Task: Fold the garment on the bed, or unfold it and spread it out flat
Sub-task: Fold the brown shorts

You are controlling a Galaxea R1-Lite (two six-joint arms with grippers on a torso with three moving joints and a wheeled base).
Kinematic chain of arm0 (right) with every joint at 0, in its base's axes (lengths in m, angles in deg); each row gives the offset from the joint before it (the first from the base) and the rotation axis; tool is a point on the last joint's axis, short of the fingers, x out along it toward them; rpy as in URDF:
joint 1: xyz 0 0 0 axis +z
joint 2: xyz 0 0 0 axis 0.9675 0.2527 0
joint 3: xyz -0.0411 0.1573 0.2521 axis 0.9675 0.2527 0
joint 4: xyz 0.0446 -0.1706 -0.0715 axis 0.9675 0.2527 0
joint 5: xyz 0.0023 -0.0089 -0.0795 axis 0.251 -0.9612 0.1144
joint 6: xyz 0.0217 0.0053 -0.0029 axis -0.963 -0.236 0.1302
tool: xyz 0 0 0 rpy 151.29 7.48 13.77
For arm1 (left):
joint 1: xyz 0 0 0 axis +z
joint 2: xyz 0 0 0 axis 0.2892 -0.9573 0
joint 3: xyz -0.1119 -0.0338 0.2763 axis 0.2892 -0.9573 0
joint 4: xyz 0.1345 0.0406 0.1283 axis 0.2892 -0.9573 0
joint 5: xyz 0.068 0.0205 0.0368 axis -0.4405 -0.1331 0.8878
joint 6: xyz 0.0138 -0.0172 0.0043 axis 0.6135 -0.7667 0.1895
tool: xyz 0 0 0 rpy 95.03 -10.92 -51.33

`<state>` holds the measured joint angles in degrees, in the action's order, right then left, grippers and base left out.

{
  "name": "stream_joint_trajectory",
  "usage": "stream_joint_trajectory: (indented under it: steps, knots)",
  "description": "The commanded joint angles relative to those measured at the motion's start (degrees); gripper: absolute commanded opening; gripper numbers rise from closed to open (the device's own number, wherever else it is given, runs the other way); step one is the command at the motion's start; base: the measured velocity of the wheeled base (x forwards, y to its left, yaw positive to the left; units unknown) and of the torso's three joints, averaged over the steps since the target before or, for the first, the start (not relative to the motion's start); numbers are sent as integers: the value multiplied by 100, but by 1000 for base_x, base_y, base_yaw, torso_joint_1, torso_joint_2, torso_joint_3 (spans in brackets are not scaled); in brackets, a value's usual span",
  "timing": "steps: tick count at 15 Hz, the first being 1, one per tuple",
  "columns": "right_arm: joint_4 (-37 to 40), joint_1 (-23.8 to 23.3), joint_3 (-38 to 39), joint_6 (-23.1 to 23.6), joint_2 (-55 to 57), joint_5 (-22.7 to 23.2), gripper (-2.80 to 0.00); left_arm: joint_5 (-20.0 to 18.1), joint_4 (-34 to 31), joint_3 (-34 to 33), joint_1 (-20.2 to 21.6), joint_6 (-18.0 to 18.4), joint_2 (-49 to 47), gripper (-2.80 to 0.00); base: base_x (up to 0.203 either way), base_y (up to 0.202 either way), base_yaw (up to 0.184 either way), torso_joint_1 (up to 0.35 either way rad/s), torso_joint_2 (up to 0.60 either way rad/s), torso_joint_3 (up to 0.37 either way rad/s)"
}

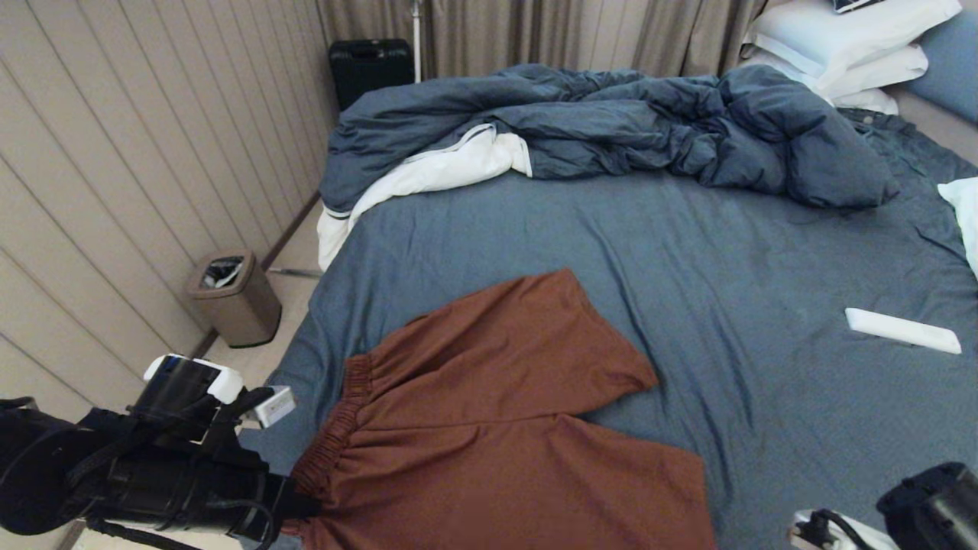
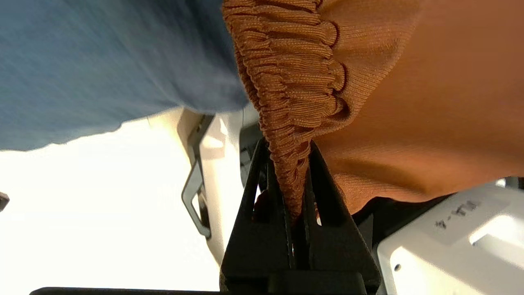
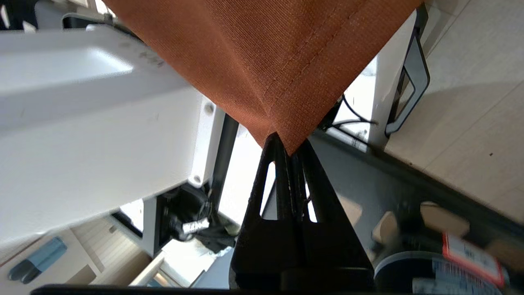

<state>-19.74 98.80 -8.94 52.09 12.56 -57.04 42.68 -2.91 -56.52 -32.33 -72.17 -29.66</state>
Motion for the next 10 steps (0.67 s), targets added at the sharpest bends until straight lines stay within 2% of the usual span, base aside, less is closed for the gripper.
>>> stream_joint_trajectory:
  steps: [1,4,6,8,10]
  knots:
    - [194,-5,-325,-14,-316,20,-280,-11,33,42,-48,-10,-106,-280,0,0,0,0,0,0]
    - [191,-6,-898,-11,-62,-9,-280,-7,67,387,35,-33,-407,-280,0,0,0,0,0,0]
    - [168,-20,-1427,4,584,-26,-280,-34,88,539,90,-31,-690,-280,0,0,0,0,0,0]
    - [161,-188,-1962,115,1208,-13,-280,-38,224,591,96,-39,-855,-280,0,0,0,0,0,0]
    - [165,-522,-2705,258,1922,14,-280,-45,394,740,270,-38,-1014,-280,0,0,0,0,0,0]
